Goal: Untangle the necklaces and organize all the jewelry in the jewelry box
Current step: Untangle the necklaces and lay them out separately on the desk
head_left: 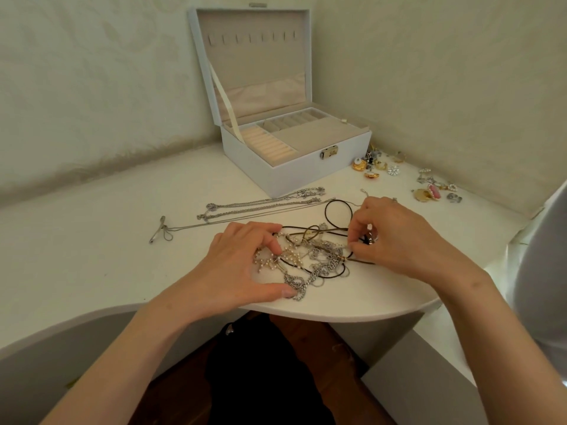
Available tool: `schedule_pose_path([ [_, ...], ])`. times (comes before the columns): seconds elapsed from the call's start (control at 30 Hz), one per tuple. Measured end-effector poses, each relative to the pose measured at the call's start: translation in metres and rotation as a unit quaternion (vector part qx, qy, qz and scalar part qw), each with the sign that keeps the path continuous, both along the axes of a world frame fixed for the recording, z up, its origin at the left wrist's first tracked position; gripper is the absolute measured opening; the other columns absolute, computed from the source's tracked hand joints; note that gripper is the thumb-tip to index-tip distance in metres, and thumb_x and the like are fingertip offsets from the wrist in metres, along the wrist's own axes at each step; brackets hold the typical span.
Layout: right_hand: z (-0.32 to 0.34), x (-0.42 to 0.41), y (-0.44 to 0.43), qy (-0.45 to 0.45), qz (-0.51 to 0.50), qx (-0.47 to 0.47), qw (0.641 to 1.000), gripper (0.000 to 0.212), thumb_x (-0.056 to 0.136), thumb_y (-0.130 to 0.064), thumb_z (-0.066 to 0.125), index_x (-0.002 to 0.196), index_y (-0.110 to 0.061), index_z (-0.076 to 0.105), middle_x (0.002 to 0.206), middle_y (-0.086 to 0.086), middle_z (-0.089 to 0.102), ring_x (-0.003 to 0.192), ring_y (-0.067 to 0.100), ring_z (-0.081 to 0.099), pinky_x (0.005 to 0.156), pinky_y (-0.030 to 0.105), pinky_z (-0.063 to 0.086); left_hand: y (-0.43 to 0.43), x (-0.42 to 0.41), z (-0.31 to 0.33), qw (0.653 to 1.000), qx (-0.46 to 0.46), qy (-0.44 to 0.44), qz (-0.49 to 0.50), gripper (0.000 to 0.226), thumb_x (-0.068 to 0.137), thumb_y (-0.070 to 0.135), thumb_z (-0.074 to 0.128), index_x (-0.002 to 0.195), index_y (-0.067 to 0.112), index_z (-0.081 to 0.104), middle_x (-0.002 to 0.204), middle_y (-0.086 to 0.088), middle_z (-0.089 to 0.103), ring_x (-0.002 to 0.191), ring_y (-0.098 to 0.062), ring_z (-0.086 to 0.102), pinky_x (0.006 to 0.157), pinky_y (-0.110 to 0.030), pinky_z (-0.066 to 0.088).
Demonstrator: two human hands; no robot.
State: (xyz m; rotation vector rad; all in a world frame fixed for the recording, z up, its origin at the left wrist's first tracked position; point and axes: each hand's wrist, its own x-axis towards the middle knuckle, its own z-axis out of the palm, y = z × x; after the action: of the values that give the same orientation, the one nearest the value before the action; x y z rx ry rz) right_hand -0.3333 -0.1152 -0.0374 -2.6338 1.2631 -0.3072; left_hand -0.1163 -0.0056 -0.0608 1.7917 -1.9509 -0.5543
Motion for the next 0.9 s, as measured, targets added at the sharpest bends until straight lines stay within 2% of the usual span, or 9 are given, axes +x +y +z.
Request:
schedule_pose_path([
  [0.07, 0.002, 0.0, 0.003, -0.025, 0.018, 0.003, 1.0, 0.018, 0.08, -0.026, 0.069, 0.075, -0.038, 0.056, 0.086, -0.013, 0.051, 0.082, 0.006, 0.043, 0.062, 0.018, 0.03, 0.001, 0.002, 0.001, 1.0, 0.016, 0.008, -0.008, 0.064, 0.047, 0.077, 0.051, 0.102, 0.046, 0.042, 0.137, 0.036, 0.026, 0.124, 0.008, 0.016, 0.104, -0.024, 0.017],
  [0.2, 0.01, 0.007, 0.018, -0.122, 0.124, 0.114, 0.978, 0.017, 0.074, -0.028, 0.077, 0.083, -0.039, 0.066, 0.084, -0.011, 0.054, 0.082, 0.005, 0.047, 0.073, 0.023, 0.039, 0.0, 0.002, 0.003, 0.999, 0.029, 0.007, -0.011, 0.074, 0.045, 0.078, 0.064, 0.109, 0.044, 0.045, 0.136, 0.035, 0.026, 0.125, 0.008, 0.015, 0.105, -0.024, 0.018],
  [0.33, 0.003, 0.02, 0.028, -0.083, 0.18, 0.131, 0.971, 0.022, 0.07, -0.039, 0.078, 0.088, -0.044, 0.067, 0.087, -0.012, 0.052, 0.087, 0.003, 0.045, 0.078, 0.025, 0.038, -0.006, 0.002, 0.0, 0.998, -0.041, 0.055, 0.016, 0.047, 0.063, 0.07, 0.047, 0.096, 0.038, 0.056, 0.128, 0.025, 0.046, 0.122, 0.001, 0.034, 0.101, -0.022, 0.027],
  [0.47, -0.005, 0.026, 0.029, -0.075, 0.199, 0.11, 0.971, 0.013, 0.072, -0.036, 0.077, 0.082, -0.035, 0.069, 0.089, -0.01, 0.055, 0.089, 0.006, 0.045, 0.08, 0.027, 0.037, -0.007, 0.004, -0.003, 0.996, -0.066, 0.055, 0.02, 0.009, 0.085, 0.033, 0.063, 0.092, 0.028, 0.061, 0.123, 0.019, 0.053, 0.119, -0.005, 0.04, 0.1, -0.023, 0.028],
  [0.53, -0.007, 0.025, 0.026, -0.07, 0.209, 0.089, 0.971, 0.008, 0.075, -0.032, 0.076, 0.079, -0.031, 0.069, 0.088, -0.01, 0.056, 0.088, 0.005, 0.044, 0.082, 0.027, 0.036, -0.007, 0.005, -0.004, 0.996, -0.065, 0.054, 0.016, 0.009, 0.087, 0.021, 0.063, 0.093, 0.027, 0.061, 0.123, 0.019, 0.053, 0.119, -0.006, 0.04, 0.101, -0.024, 0.028],
  [0.63, -0.007, 0.024, 0.023, -0.067, 0.225, 0.094, 0.968, 0.009, 0.081, -0.029, 0.072, 0.078, -0.032, 0.064, 0.087, -0.009, 0.057, 0.085, 0.005, 0.043, 0.079, 0.024, 0.035, -0.005, 0.006, 0.0, 0.997, -0.055, 0.057, 0.009, 0.016, 0.087, 0.017, 0.063, 0.094, 0.031, 0.058, 0.123, 0.022, 0.052, 0.12, -0.004, 0.04, 0.102, -0.024, 0.029],
  [0.7, -0.004, 0.021, 0.021, -0.133, 0.217, 0.149, 0.956, 0.014, 0.083, -0.026, 0.069, 0.076, -0.033, 0.059, 0.085, -0.009, 0.058, 0.084, 0.006, 0.047, 0.076, 0.022, 0.038, -0.005, 0.005, 0.002, 0.997, -0.047, 0.062, 0.005, 0.02, 0.086, 0.016, 0.064, 0.093, 0.033, 0.057, 0.121, 0.025, 0.051, 0.119, -0.002, 0.039, 0.102, -0.023, 0.028],
  [0.77, 0.001, 0.017, 0.019, -0.216, 0.196, 0.196, 0.936, 0.006, 0.084, -0.029, 0.065, 0.079, -0.029, 0.06, 0.083, -0.01, 0.062, 0.079, 0.005, 0.053, 0.073, 0.021, 0.041, -0.004, 0.004, 0.004, 0.997, -0.04, 0.059, 0.0, 0.021, 0.086, 0.016, 0.063, 0.093, 0.034, 0.057, 0.122, 0.025, 0.05, 0.119, -0.002, 0.039, 0.102, -0.023, 0.028],
  [0.9, 0.014, 0.016, 0.017, -0.363, 0.187, 0.254, 0.876, 0.014, 0.09, -0.022, 0.056, 0.087, -0.008, 0.054, 0.074, 0.001, 0.068, 0.069, 0.011, 0.062, 0.068, 0.021, 0.048, -0.006, 0.004, 0.005, 0.998, -0.034, 0.048, -0.009, 0.018, 0.087, 0.018, 0.063, 0.098, 0.032, 0.059, 0.126, 0.02, 0.05, 0.121, -0.003, 0.037, 0.101, -0.022, 0.026],
])
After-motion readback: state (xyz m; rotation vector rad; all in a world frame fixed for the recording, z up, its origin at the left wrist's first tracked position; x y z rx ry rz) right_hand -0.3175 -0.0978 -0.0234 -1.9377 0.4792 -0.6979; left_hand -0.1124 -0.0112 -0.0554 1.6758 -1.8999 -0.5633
